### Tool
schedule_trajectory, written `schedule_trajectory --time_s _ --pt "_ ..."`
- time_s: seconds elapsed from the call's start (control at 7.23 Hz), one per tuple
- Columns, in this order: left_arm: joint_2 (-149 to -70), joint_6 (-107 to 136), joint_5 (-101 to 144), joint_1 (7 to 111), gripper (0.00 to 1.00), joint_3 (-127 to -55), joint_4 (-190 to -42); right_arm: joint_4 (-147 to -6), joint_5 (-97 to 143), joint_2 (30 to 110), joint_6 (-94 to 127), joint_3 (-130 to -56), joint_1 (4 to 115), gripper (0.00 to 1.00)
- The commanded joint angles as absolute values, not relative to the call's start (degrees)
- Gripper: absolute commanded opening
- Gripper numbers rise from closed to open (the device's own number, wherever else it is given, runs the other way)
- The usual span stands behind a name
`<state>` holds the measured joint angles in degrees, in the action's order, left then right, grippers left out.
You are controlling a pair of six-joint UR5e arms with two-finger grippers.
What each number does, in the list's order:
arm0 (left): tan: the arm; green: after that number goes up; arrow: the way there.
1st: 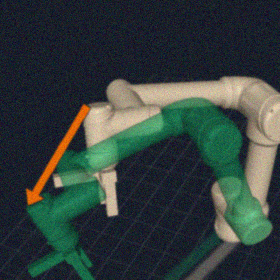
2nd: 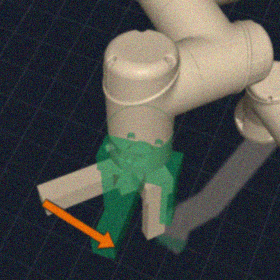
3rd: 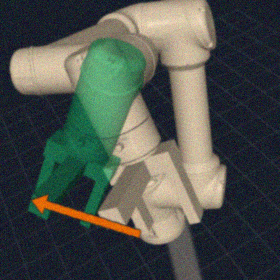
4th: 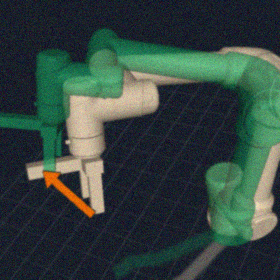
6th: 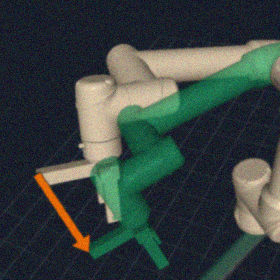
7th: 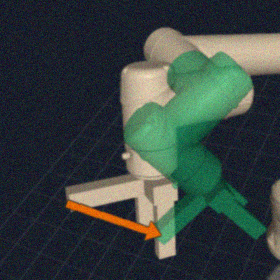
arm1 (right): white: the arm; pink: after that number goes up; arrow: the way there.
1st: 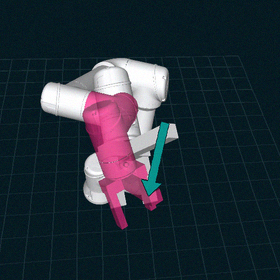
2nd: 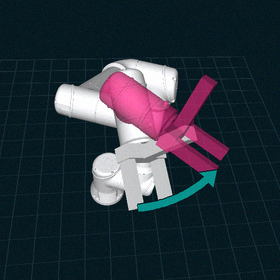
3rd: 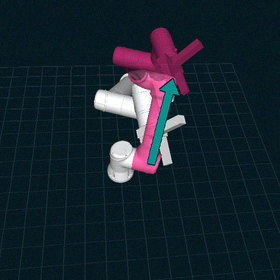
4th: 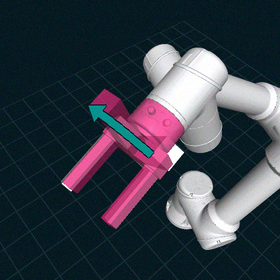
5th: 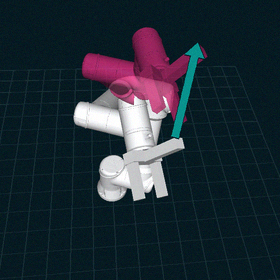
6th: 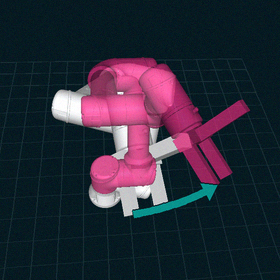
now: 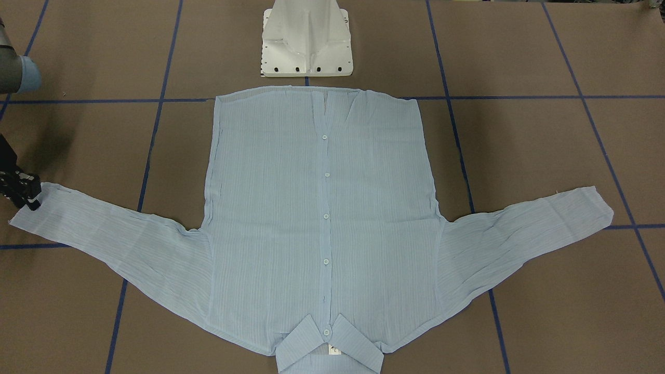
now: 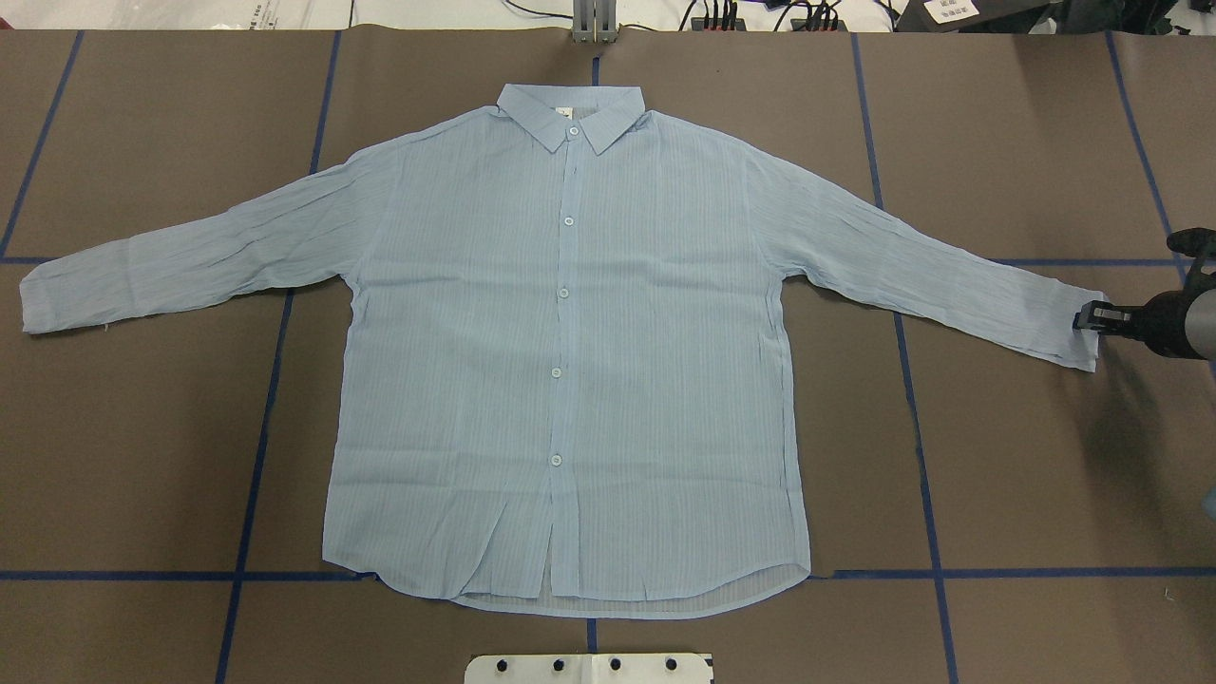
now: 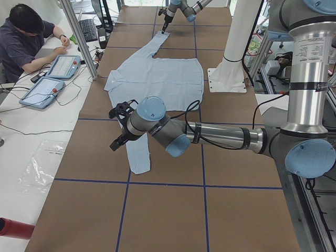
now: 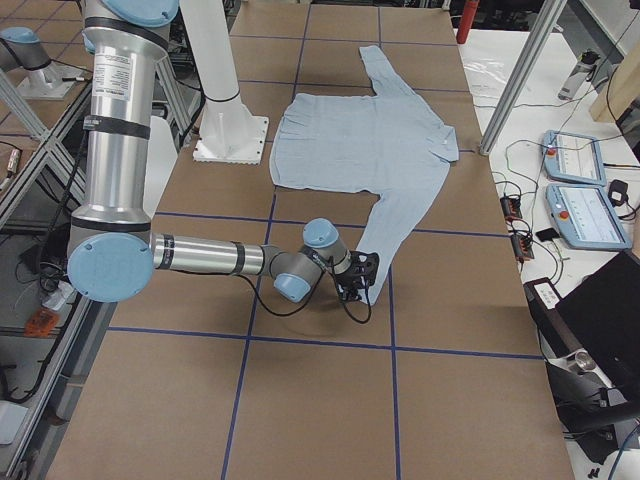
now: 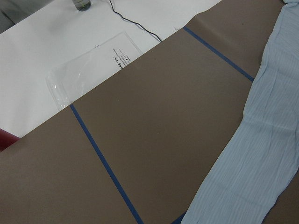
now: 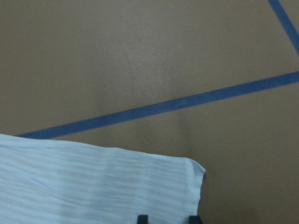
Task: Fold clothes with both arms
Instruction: 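Lower the right gripper and grasp the cuff of the sleeve nearest it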
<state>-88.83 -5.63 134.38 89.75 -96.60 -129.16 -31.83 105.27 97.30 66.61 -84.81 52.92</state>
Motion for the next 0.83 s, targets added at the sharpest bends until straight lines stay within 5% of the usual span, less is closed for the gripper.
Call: schedule_trajectory --time_s 0.0,0.69 --pt "-88.8 -5.6 134.4 89.7 1.00 -96.5 -129.2 -31.8 105.0 97.5 66.7 -84.9 52.9 0.00" --pt "-88.7 -5.6 134.4 89.7 1.00 -96.2 -129.3 -32.7 105.0 95.9 66.6 -95.5 53.1 0.00"
